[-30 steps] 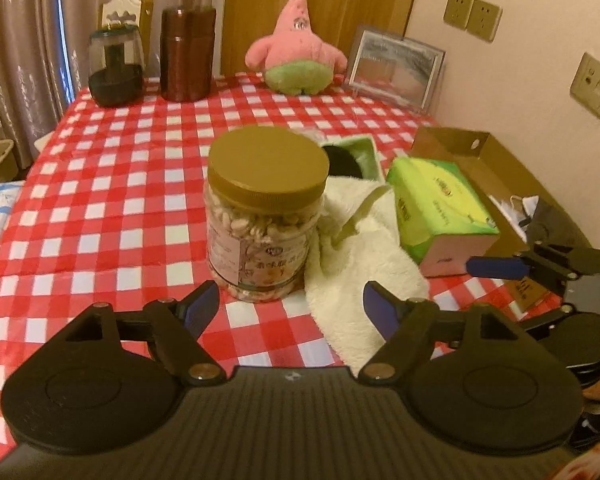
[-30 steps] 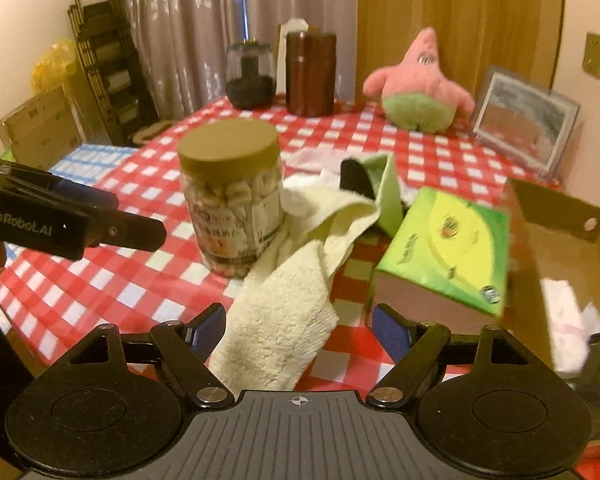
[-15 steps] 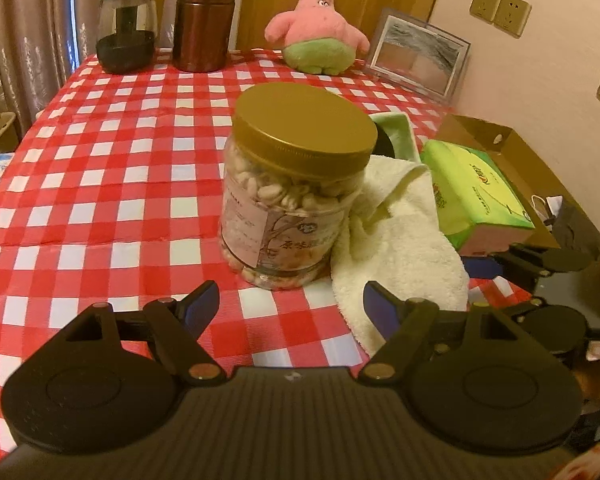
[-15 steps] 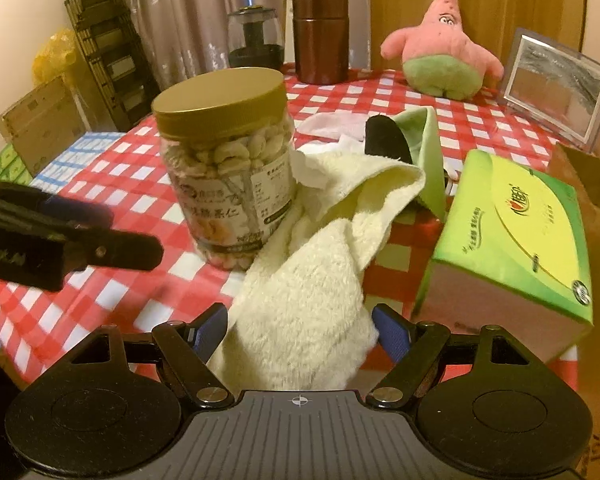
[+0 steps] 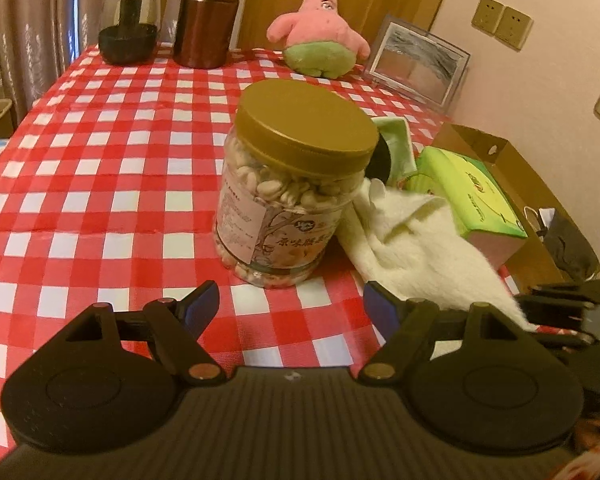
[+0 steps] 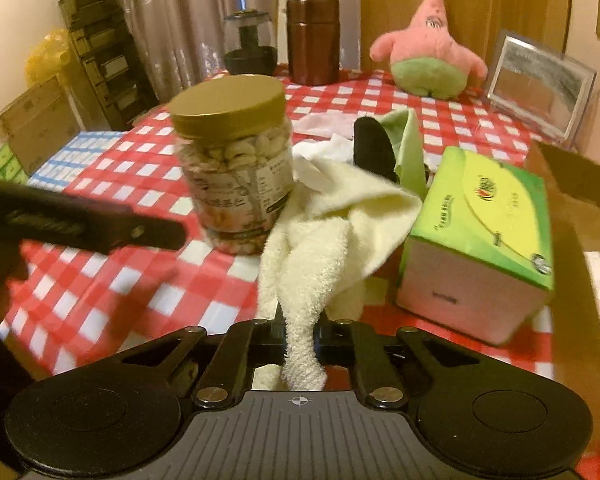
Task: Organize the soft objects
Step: 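Lift the cream towel off the table with the right gripper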
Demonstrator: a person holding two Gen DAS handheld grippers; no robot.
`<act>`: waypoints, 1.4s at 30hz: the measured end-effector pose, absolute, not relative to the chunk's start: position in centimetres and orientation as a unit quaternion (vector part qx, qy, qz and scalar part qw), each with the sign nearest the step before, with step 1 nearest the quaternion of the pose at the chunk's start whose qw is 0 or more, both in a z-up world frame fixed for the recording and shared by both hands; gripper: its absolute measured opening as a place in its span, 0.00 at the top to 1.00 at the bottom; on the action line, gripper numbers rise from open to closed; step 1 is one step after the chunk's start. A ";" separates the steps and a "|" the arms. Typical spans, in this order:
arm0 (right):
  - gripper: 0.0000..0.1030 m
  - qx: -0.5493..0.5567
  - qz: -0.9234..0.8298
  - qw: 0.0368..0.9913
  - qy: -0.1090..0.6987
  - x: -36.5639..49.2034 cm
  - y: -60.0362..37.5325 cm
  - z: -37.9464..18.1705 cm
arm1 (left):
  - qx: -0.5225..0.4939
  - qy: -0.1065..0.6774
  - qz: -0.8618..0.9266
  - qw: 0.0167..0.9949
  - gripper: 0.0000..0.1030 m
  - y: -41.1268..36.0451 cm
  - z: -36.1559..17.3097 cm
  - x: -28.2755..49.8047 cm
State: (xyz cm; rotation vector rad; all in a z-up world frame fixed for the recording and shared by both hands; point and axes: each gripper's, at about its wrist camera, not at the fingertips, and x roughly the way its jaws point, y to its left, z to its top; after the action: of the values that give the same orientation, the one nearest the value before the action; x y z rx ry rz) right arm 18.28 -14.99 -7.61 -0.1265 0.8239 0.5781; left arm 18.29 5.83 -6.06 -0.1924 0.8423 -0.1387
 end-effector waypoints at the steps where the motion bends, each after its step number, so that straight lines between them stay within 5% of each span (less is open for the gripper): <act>1: 0.91 -0.064 0.277 0.875 0.391 17.4 -15.3 -7.2 | -0.088 0.406 -0.068 0.907 0.25 5.6 -6.0 18.2; 12: 0.90 -0.138 0.311 0.873 0.350 10.6 -16.9 -3.5 | -0.071 0.395 -0.075 0.913 0.25 4.7 -5.2 16.9; 24: 0.90 -0.163 0.337 0.865 0.335 16.8 -14.0 -7.5 | -0.064 0.411 -0.076 0.906 0.25 4.4 -6.1 17.6; 27: 0.77 -0.176 0.334 0.859 0.346 17.7 -13.5 -8.7 | -0.067 0.414 -0.077 0.904 0.25 4.6 -6.4 17.7; 29: 0.52 -0.174 0.333 0.860 0.346 17.6 -13.8 -8.8 | -0.069 0.415 -0.077 0.904 0.25 4.6 -6.5 17.8; 32: 0.31 -0.180 0.319 0.867 0.338 17.5 -14.0 -8.8 | -0.070 0.417 -0.079 0.903 0.25 4.5 -6.6 17.9; 42: 0.19 -0.125 0.301 0.860 0.392 19.9 -14.1 -10.6 | -0.080 0.414 -0.080 0.903 0.26 4.8 -6.6 18.0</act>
State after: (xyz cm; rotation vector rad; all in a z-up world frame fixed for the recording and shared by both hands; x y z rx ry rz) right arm 19.91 -14.14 -10.59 -0.2632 0.8234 0.6322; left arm 17.98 4.78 -6.58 -0.1659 0.8560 -0.1651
